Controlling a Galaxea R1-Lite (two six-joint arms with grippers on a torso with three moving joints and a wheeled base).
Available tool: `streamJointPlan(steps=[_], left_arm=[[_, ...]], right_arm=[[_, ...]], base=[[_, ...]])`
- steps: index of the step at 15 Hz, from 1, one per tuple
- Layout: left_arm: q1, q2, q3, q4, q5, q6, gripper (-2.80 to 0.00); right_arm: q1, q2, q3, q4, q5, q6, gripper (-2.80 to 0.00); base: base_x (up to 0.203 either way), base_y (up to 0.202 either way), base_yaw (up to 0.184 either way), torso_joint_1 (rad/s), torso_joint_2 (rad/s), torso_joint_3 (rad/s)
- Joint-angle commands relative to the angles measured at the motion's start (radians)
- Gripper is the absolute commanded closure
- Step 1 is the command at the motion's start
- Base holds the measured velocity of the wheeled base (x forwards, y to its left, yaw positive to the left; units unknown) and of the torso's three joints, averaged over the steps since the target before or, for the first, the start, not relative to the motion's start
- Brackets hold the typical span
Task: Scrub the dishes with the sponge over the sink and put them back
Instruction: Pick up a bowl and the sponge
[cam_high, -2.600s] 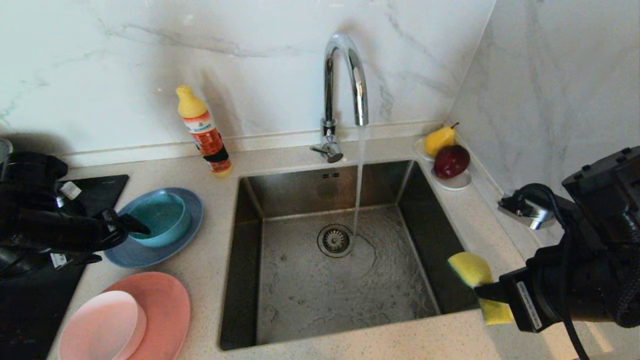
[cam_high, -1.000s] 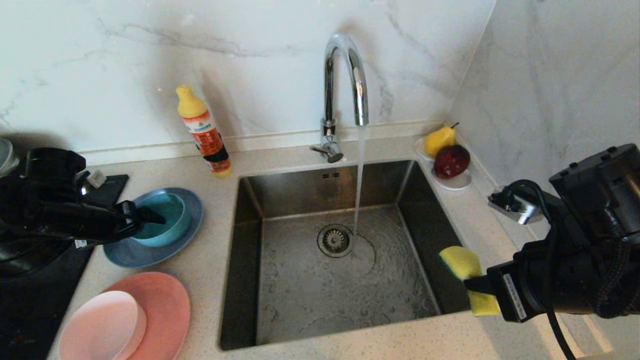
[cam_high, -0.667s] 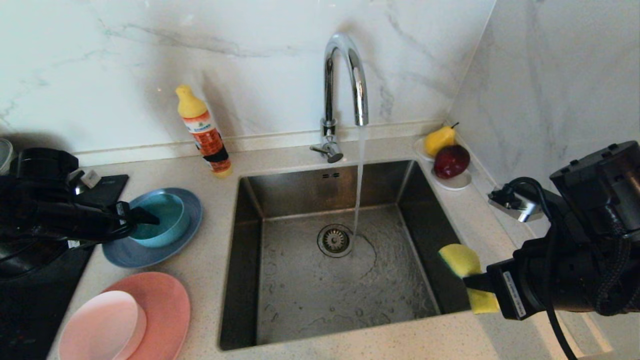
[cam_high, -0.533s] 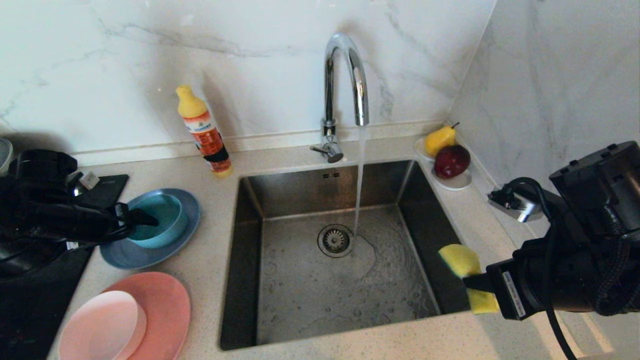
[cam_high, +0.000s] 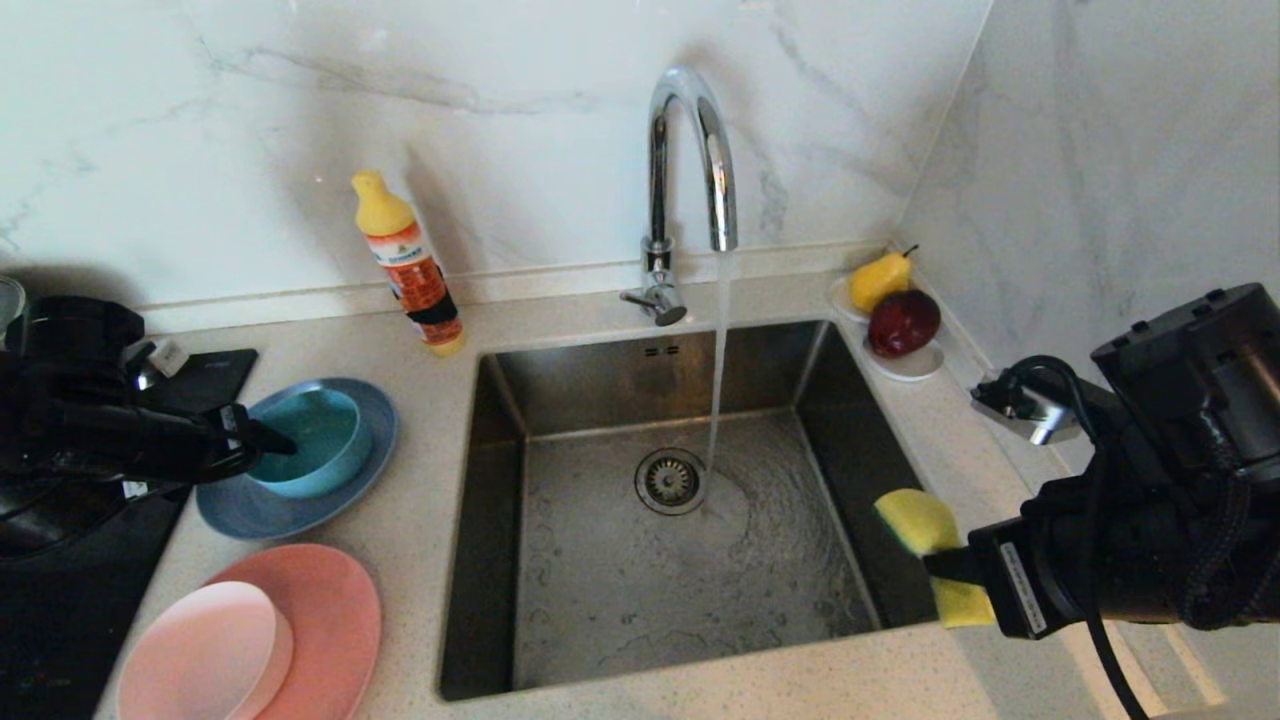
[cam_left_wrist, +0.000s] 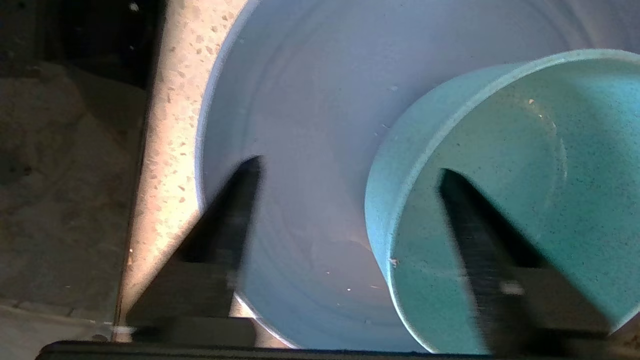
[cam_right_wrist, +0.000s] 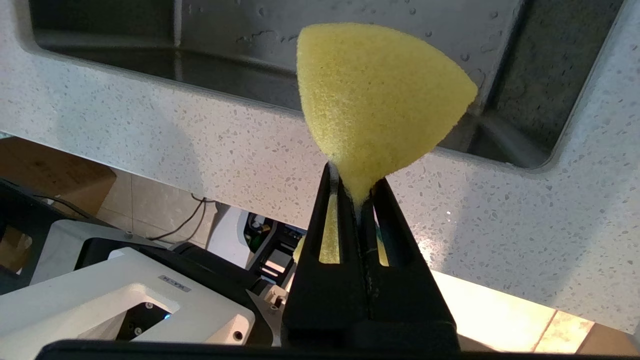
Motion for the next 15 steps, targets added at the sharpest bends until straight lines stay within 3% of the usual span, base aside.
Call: streamJointPlan(steps=[1, 7, 15], left_arm=[[0.009, -0.001, -0.002, 0.002, -0.001, 0.001, 0.0], [0.056, 0.007, 0.006, 0.005, -0.003, 0.035, 0.0], [0.058, -0.086, -0.004, 0.021, -0.015, 0.011, 0.0]], right_arm=[[0.0, 0.011, -0.002, 0.002, -0.001, 0.002, 0.0], [0.002, 0.02, -0.009, -0.01, -0.001, 0.003, 0.0], [0.0, 0.006, -0.009, -0.01, -0.002, 0.003, 0.0]], base=[[0.0, 0.0, 0.0, 0.0, 0.0, 0.0], [0.0, 0.0, 0.0, 0.0, 0.0, 0.0], [0.0, 0.0, 0.0, 0.0, 0.0, 0.0]])
